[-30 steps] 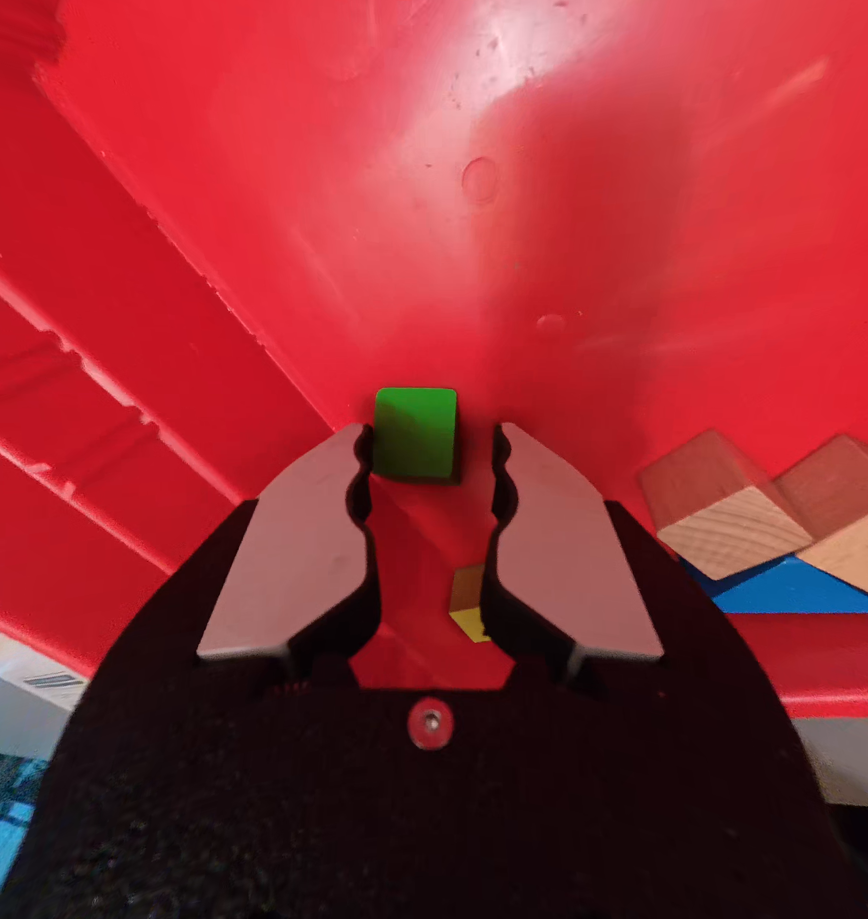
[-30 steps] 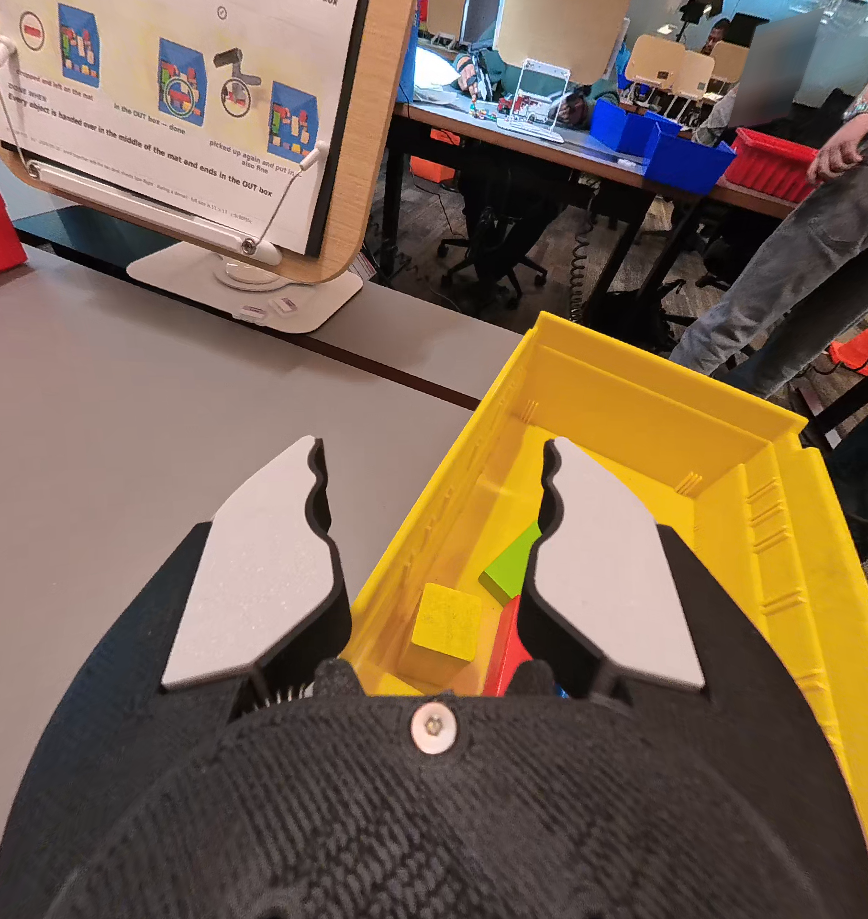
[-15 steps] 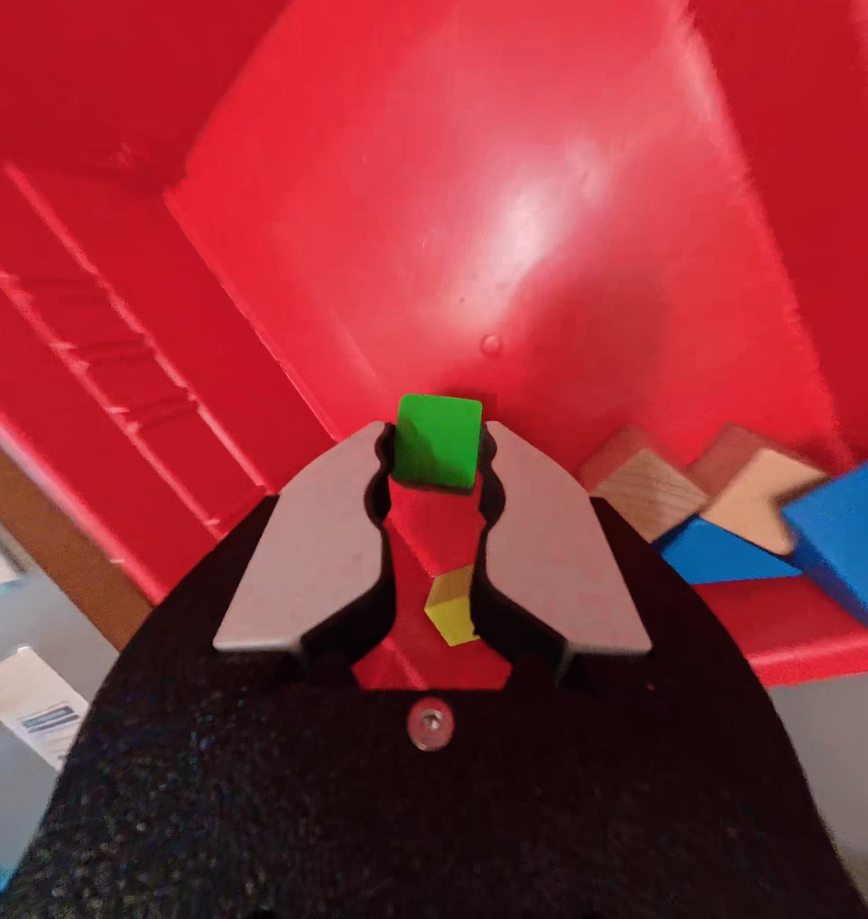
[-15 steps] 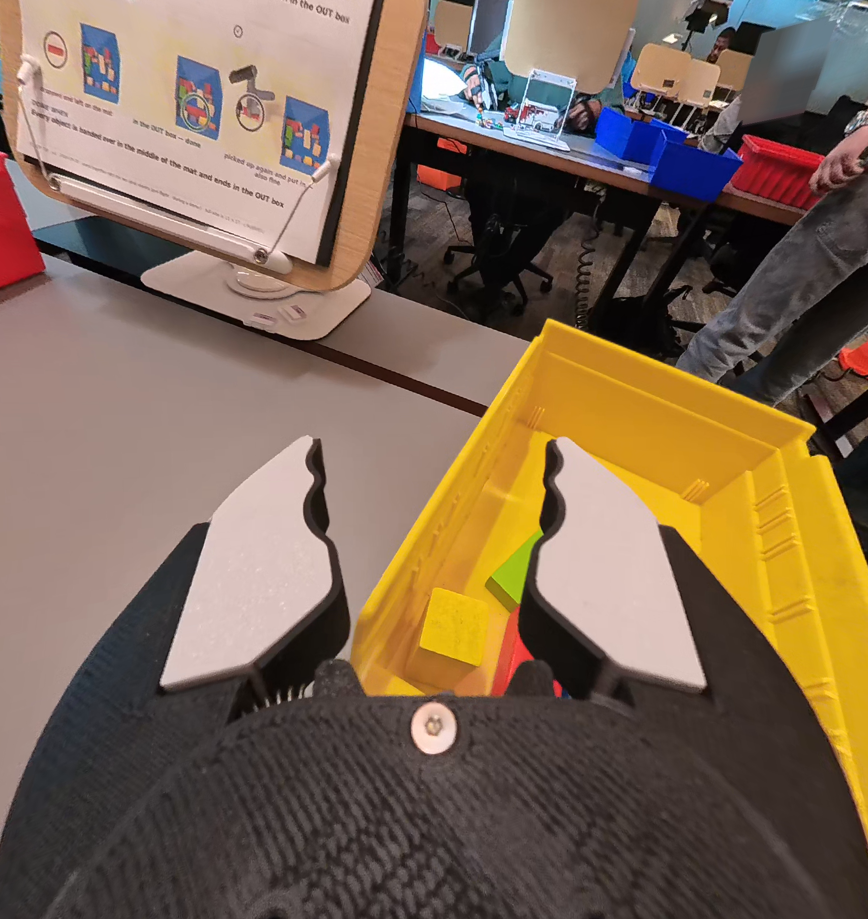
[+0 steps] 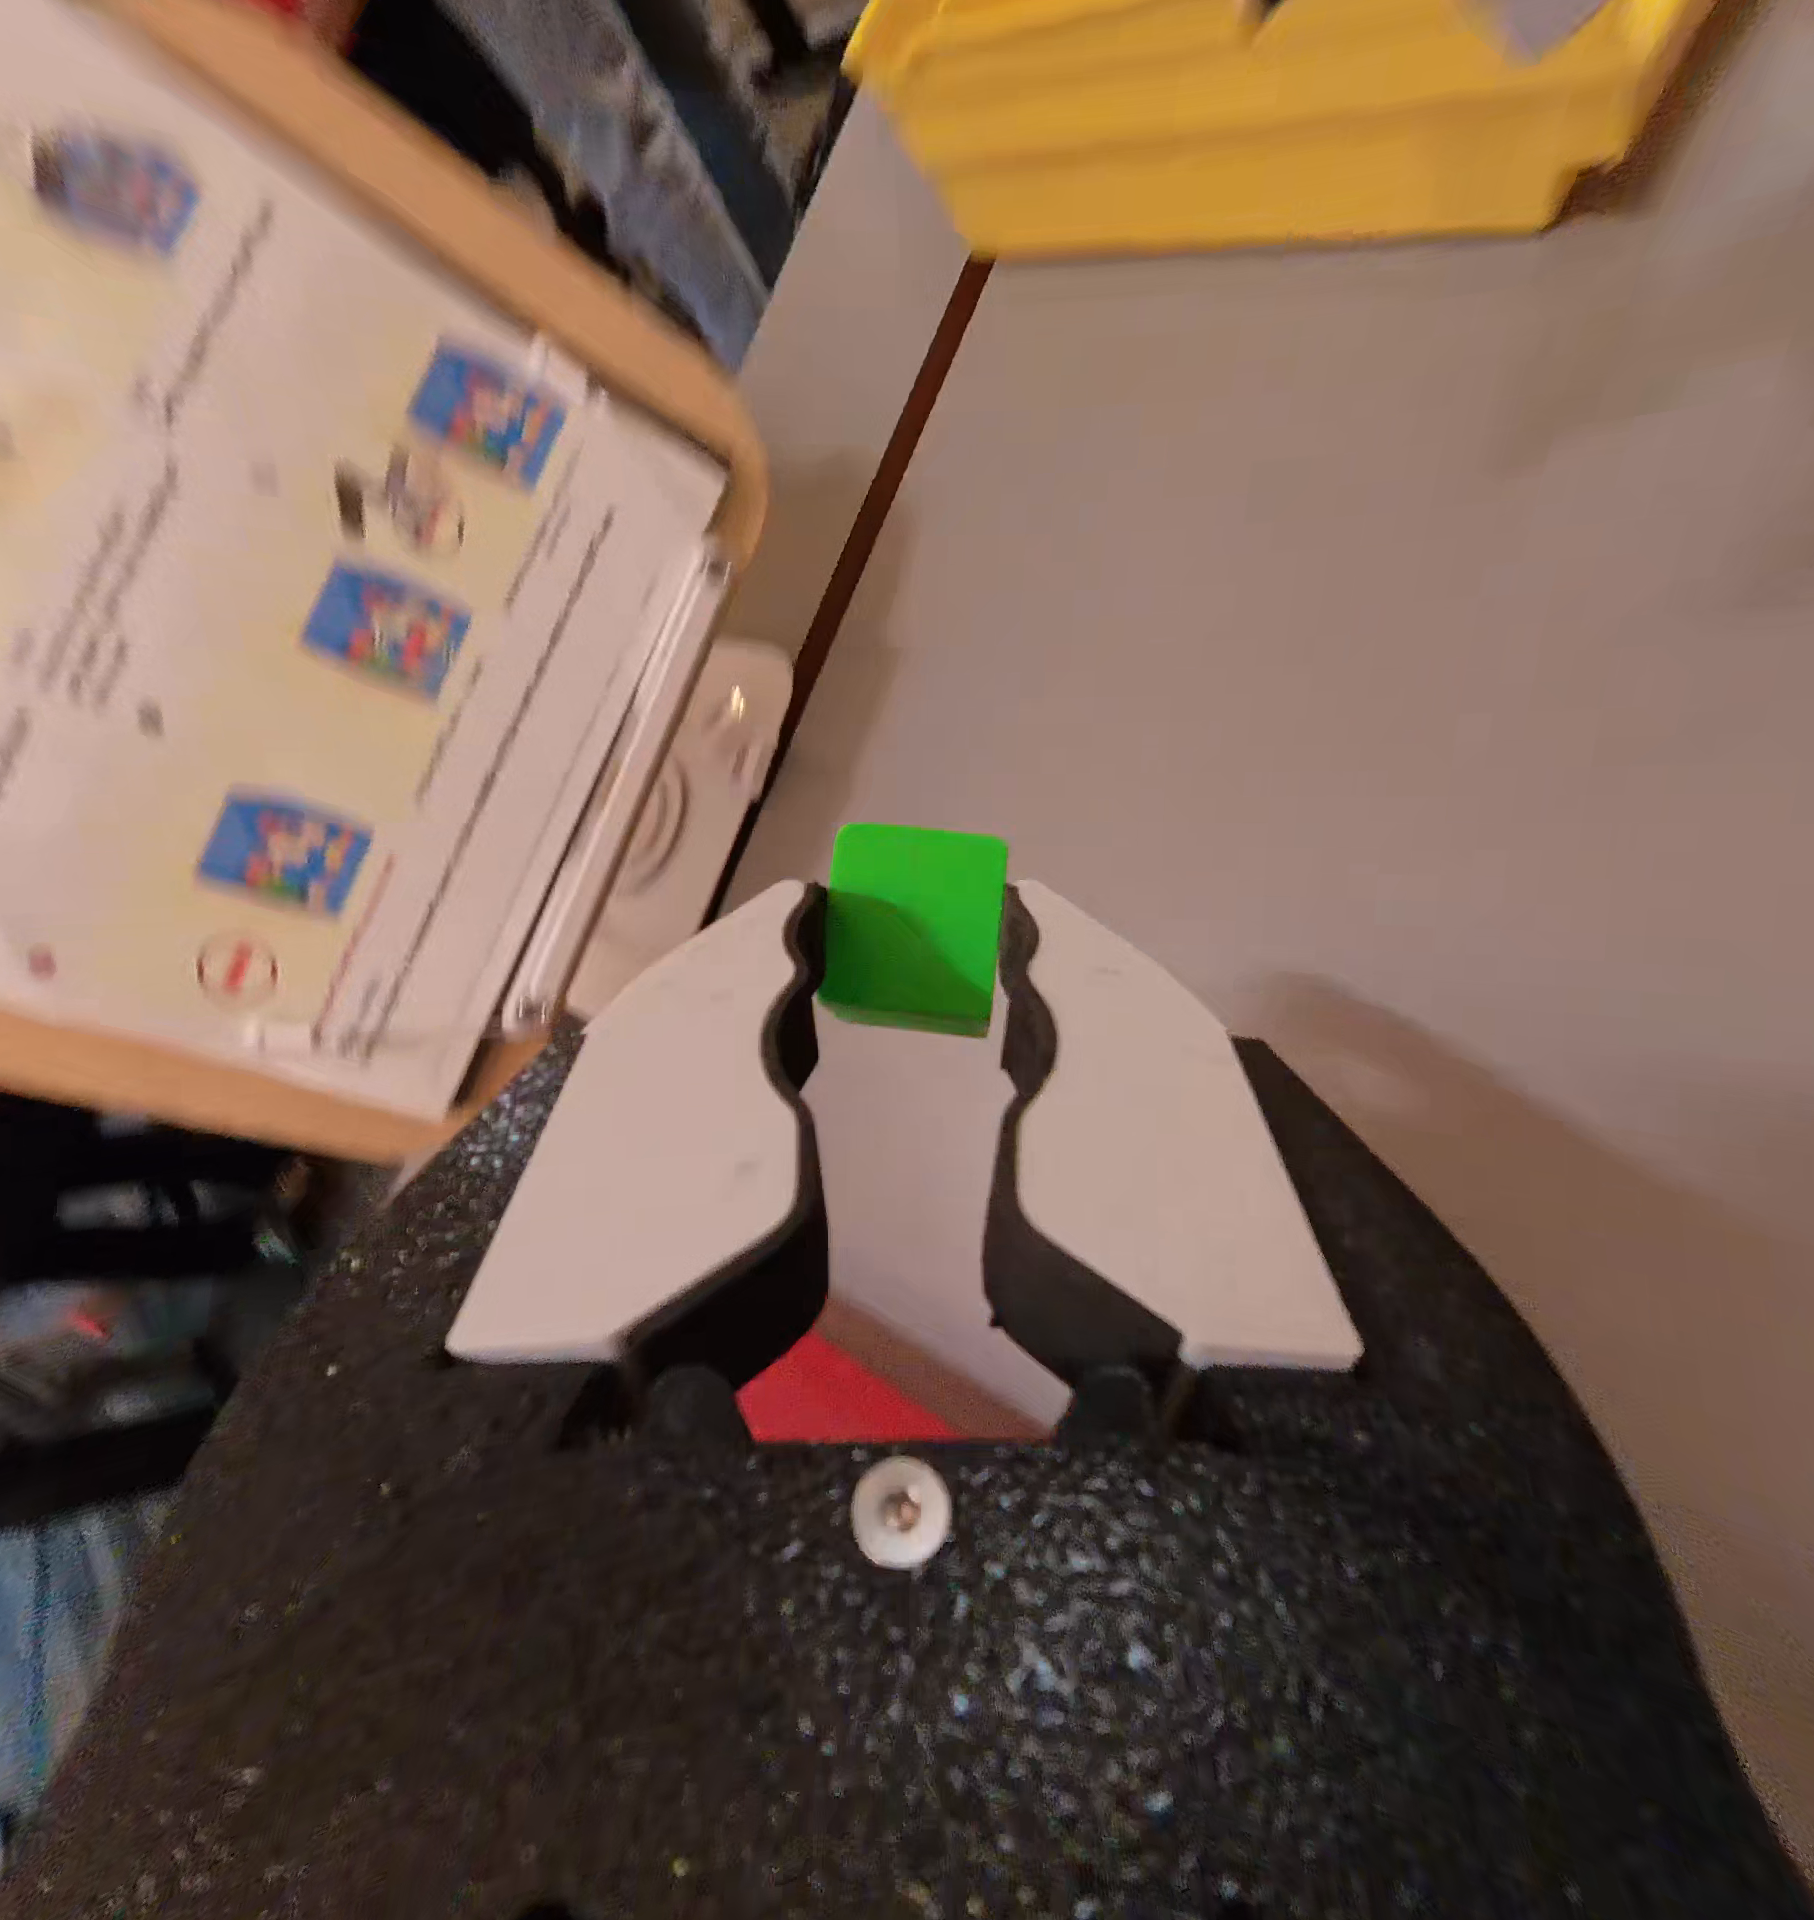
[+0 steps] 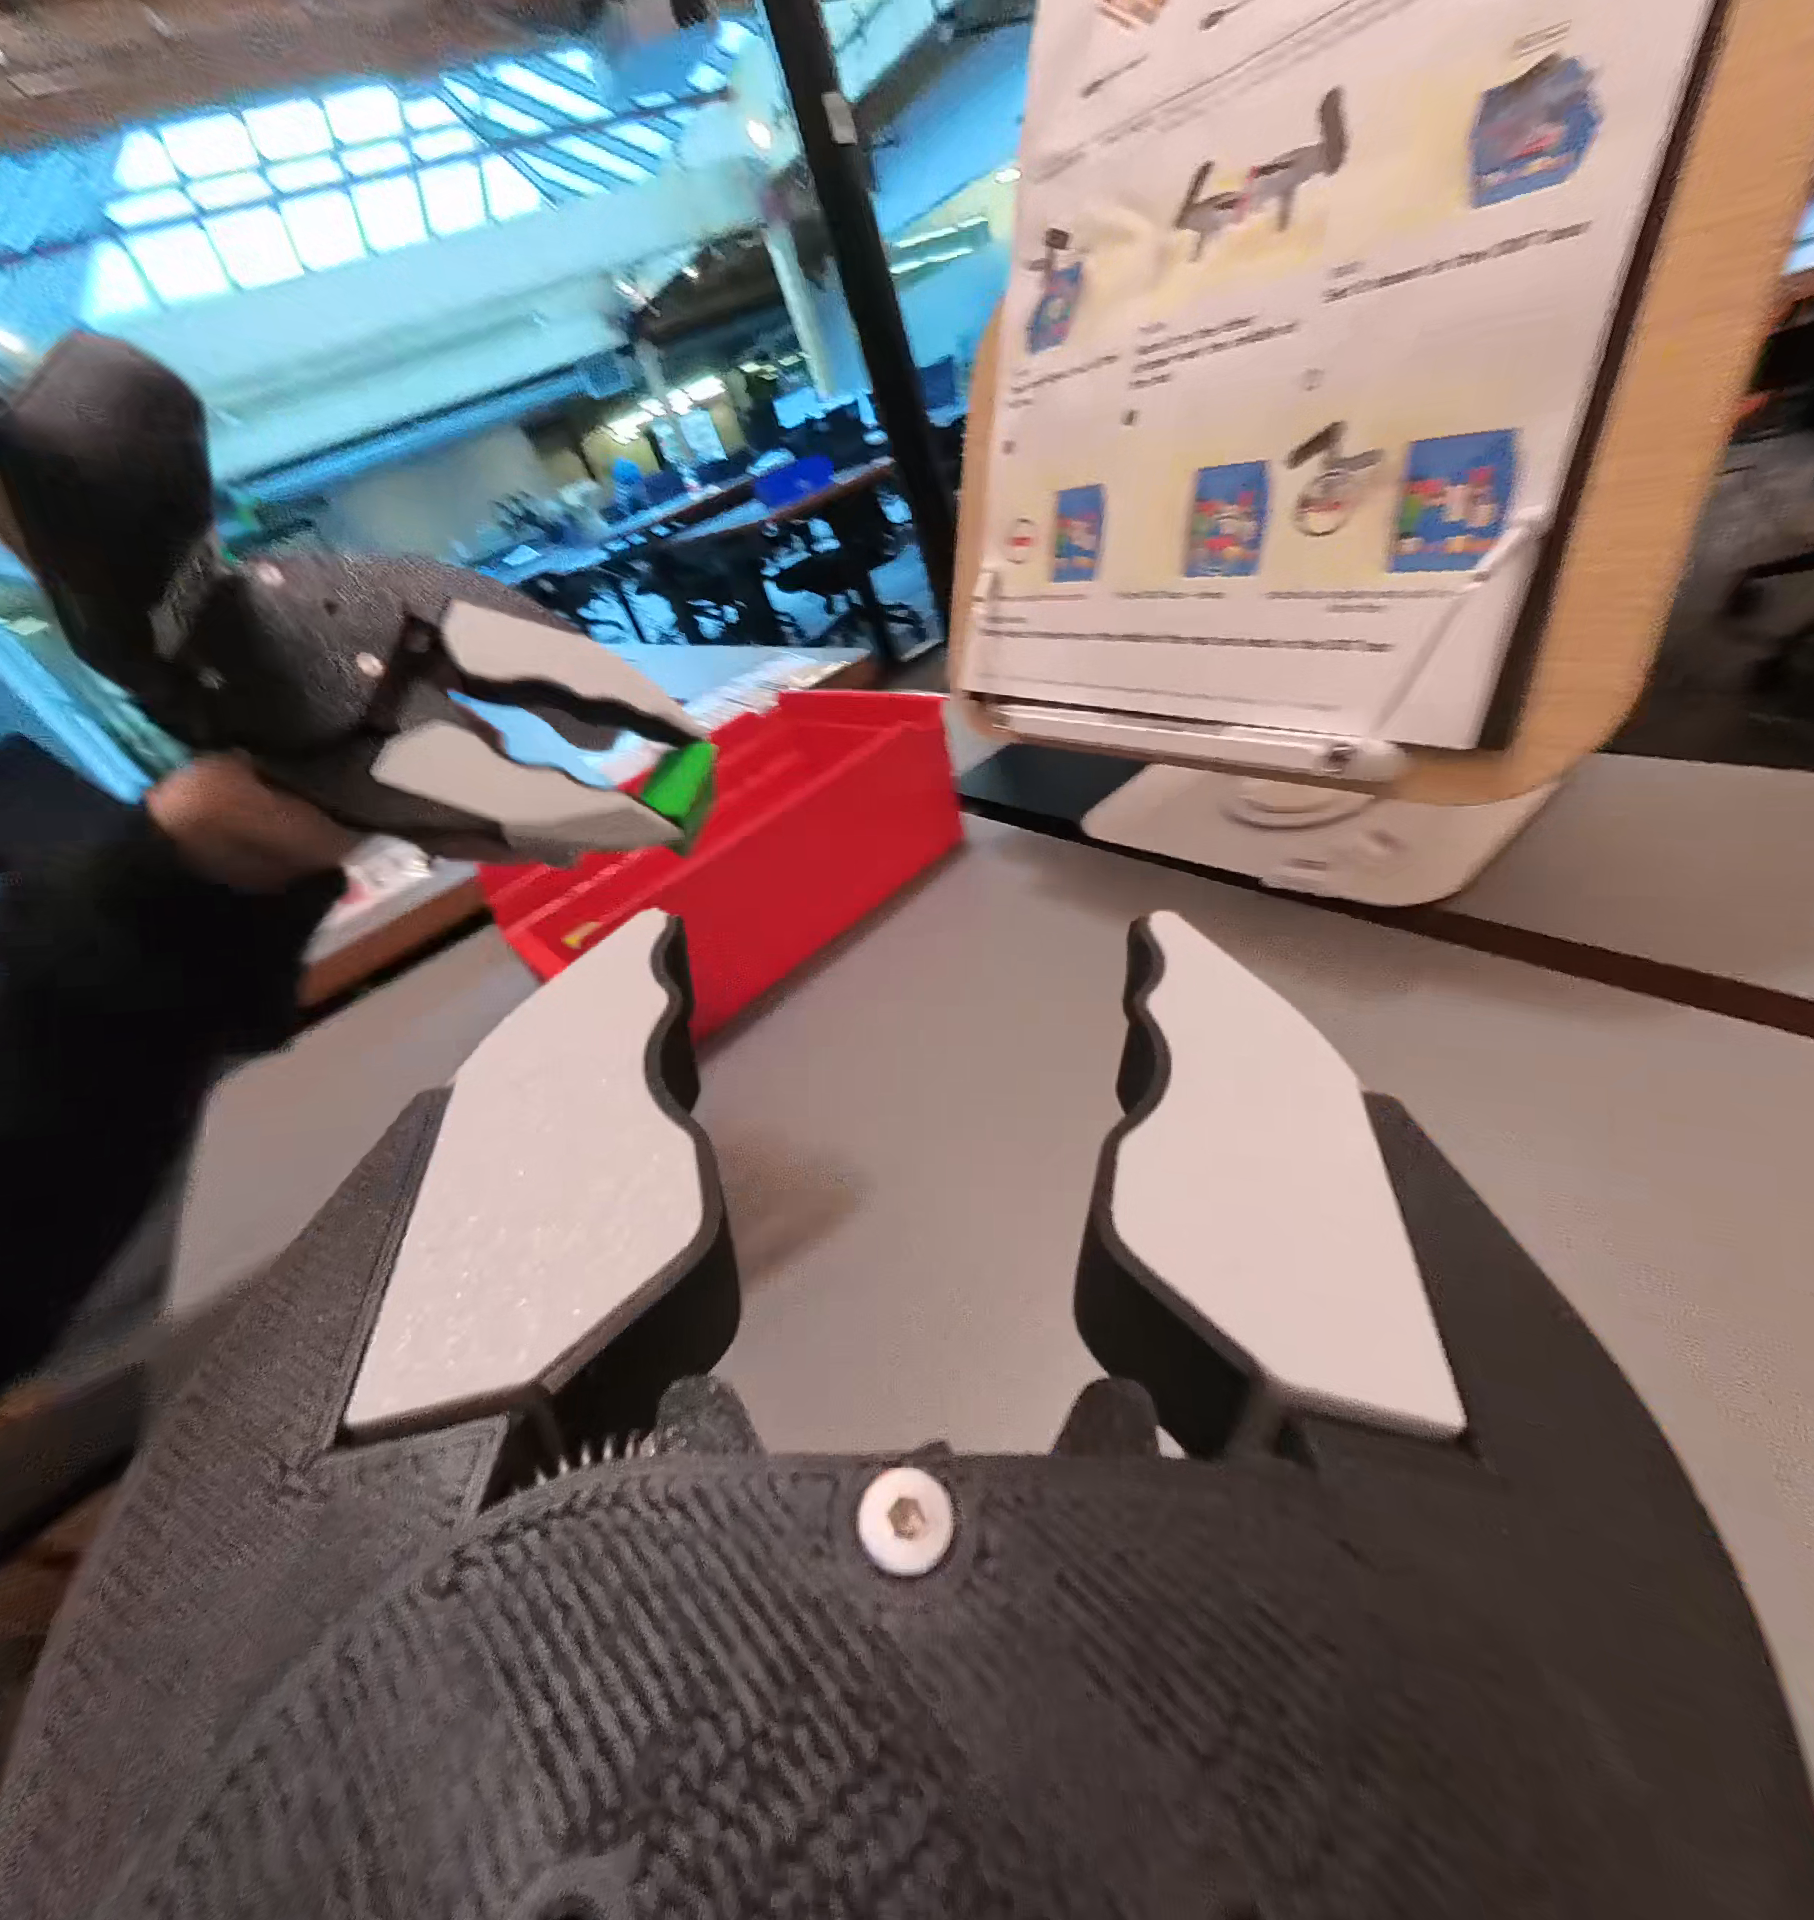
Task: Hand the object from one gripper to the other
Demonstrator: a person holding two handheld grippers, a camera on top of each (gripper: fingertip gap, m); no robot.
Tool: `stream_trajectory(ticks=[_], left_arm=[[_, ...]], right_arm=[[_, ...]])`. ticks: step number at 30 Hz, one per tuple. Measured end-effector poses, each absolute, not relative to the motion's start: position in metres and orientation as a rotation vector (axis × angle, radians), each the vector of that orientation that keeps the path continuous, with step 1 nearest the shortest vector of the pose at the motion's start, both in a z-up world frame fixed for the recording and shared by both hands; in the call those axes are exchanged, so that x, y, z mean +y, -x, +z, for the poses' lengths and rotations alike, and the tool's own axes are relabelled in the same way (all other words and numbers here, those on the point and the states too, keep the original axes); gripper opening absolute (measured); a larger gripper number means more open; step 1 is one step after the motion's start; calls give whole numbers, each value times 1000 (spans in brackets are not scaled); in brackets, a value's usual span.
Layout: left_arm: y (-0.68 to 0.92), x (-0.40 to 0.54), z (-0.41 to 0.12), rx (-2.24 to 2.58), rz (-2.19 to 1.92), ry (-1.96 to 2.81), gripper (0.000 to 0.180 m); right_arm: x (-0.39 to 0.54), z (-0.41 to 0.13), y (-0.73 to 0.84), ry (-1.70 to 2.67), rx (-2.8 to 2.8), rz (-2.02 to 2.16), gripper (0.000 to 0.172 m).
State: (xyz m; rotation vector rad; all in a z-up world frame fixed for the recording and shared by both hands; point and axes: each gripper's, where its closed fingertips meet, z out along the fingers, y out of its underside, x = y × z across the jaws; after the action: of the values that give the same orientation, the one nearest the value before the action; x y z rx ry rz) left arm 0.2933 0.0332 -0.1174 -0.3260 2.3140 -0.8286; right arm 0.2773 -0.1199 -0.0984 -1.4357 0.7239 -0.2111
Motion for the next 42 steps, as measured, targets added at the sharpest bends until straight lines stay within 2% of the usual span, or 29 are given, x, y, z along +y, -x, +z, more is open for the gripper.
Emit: stream_trajectory(ticks=[1,7,21,29,31,38,42], left_arm=[[-287,14,-116,2288,-849,255,31],[-264,-72,-116,2062,-849,-110,31],[-255,-128,-118,1833,-756,-315,31],[-262,-122,-122,1809,-672,-287,31],[-262,-124,-126,1817,-664,-294,31],[-263,-124,-123,1792,-720,-257,32],[-265,-119,-114,1821,-866,-125,53]], right_arm=[[-114,-98,-274,1426,722,-172,80],[-97,-104,-264,1464,687,-89,81],[-99,-125,-266,1596,694,-121,70],[-95,-131,-265,1629,683,-117,43],[-94,-129,-263,1630,645,-122,25],[-95,-128,-264,1645,628,-138,24],[-124,-111,-276,1555,668,-208,25]])
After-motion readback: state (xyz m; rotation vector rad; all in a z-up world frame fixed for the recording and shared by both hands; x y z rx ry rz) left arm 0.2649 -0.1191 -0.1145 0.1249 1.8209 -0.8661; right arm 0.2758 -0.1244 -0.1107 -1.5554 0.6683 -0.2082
